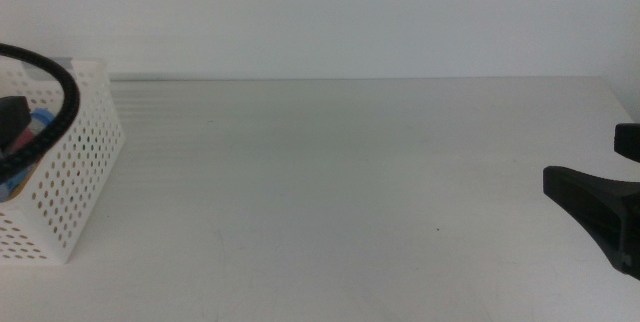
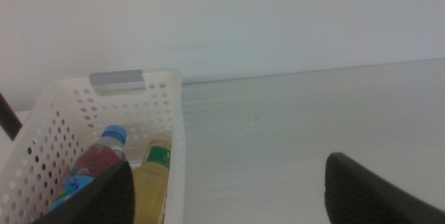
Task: Use arms to grab the bottles and put them into the dustbin to the left of the table.
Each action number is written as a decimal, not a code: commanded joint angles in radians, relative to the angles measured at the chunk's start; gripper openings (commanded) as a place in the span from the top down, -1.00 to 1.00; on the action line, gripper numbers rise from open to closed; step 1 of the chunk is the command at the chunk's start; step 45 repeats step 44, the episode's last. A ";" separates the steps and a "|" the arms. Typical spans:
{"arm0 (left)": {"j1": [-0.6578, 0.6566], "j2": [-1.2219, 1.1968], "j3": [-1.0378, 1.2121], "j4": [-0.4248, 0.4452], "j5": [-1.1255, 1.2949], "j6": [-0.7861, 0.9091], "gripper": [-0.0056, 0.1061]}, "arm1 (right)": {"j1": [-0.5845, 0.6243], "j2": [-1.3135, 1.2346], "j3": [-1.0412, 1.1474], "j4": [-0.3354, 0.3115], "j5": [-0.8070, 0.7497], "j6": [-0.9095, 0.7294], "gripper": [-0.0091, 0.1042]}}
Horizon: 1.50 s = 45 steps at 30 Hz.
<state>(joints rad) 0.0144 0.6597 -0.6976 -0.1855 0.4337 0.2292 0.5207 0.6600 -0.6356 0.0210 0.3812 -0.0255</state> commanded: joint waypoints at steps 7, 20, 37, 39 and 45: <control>0.001 -0.039 0.006 -0.004 -0.120 -0.011 -0.71 | -0.191 -0.075 -0.027 -0.056 -0.070 -0.014 -0.46; 0.000 -0.394 0.383 0.004 -0.245 -0.011 -0.71 | -0.399 -0.351 0.188 -0.053 -0.073 -0.014 -0.46; 0.000 -0.688 0.735 0.004 -0.238 -0.011 -0.71 | -0.405 -0.697 0.623 -0.075 -0.072 -0.014 -0.46; 0.000 -0.688 0.733 0.004 -0.239 -0.011 -0.71 | -0.406 -0.697 0.655 -0.075 -0.073 -0.014 -0.46; 0.000 -0.688 0.733 0.003 -0.236 -0.011 -0.71 | -0.406 -0.697 0.656 -0.076 -0.078 -0.014 -0.46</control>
